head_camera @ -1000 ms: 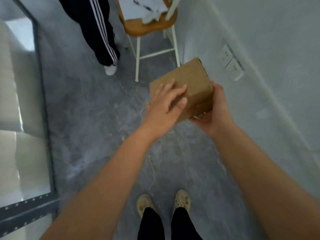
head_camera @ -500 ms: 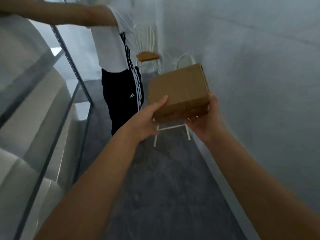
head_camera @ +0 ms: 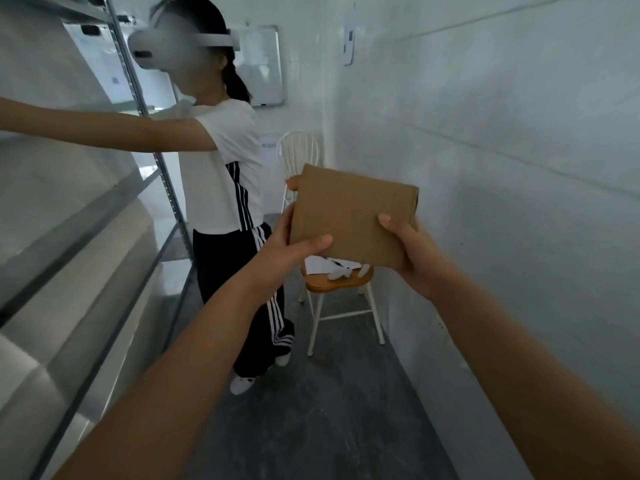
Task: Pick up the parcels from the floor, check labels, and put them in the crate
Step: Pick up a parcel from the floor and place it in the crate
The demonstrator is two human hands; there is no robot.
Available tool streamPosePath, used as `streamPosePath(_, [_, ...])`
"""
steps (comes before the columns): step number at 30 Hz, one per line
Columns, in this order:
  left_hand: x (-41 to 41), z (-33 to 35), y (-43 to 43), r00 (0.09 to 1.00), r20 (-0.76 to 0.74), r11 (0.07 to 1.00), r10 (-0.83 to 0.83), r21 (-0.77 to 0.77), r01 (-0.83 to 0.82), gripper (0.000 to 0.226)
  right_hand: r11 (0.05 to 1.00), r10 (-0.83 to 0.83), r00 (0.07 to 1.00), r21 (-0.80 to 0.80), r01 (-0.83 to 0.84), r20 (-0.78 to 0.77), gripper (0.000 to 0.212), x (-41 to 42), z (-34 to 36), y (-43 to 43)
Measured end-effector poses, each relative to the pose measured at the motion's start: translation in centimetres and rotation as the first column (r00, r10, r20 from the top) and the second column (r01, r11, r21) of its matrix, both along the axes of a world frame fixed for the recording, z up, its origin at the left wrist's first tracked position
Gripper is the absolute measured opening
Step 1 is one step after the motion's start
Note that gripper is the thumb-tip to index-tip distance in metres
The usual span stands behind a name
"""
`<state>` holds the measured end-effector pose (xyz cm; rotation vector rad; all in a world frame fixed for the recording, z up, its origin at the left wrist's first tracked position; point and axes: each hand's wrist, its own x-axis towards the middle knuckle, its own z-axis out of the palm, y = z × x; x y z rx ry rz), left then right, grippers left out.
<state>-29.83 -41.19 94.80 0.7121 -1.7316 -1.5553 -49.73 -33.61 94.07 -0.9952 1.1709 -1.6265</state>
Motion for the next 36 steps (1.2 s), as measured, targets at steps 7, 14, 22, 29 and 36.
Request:
streamPosePath(7, [0.4,0.8,1.6,0.998,0.061,0.998,0.015,-0.068,-0.011,0.064,0.939,-0.313,0.842,-0.277,0.204,-0.441,0.104,1.0,-0.3,1.7])
streamPosePath(14, [-0.3,0.5,3.4,0.987,-0.136,0.945,-0.084,0.303,0.123,0.122,0.822,-0.507,0.728,-0.514,0.246,-0.462,0.109,3.1,-2.1,1.8])
streamPosePath(22, [-1.5,0.0,4.2,0.934,-0.346,0.973,0.091,0.232,-0.008,0.092,0.803,-0.475,0.662,-0.593,0.057,-0.580,0.093,4.4,-4.1,3.7])
streamPosePath(29, [-0.4,-0.8,5.6,0.964,-0.221,0.925,0.149,-0.314,-0.215,0.130,0.848,-0.411,0.868,-0.467,0.252,-0.278,0.052,4.5,-1.7,6.0])
streamPosePath(36, [0.5,-0.7,6.9,0.979,-0.149,0.823,0.136,-0.534,-0.196,0.135,0.985,-0.163,0.968,-0.079,0.150,-0.193,0.022,4.8,1.8,7.2])
